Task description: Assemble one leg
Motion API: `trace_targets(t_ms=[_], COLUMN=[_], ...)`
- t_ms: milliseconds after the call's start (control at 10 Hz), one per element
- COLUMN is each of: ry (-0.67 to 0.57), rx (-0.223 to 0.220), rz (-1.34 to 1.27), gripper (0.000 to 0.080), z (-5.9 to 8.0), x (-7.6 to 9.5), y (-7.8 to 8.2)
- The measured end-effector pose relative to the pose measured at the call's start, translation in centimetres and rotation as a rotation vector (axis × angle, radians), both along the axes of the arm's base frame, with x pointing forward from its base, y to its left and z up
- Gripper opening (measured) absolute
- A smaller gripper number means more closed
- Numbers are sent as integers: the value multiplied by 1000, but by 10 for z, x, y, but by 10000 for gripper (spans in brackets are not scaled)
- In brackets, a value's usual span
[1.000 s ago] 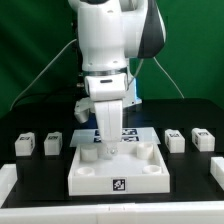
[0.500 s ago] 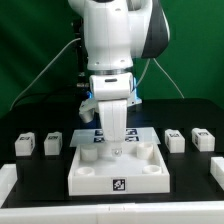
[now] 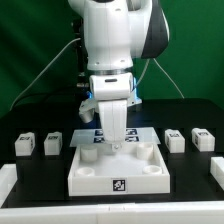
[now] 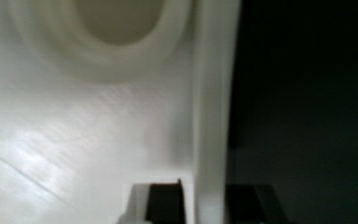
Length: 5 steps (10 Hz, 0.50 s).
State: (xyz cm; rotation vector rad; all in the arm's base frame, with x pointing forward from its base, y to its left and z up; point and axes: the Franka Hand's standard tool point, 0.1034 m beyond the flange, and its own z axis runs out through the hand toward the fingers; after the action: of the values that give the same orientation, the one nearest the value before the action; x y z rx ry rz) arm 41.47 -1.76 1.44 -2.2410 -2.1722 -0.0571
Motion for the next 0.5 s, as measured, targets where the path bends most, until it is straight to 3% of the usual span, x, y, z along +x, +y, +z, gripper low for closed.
trace_targets(t_ms=[500], ry=[0], rx=[0], rz=[0], gripper=[57], z=[0], x=[0], y=[0])
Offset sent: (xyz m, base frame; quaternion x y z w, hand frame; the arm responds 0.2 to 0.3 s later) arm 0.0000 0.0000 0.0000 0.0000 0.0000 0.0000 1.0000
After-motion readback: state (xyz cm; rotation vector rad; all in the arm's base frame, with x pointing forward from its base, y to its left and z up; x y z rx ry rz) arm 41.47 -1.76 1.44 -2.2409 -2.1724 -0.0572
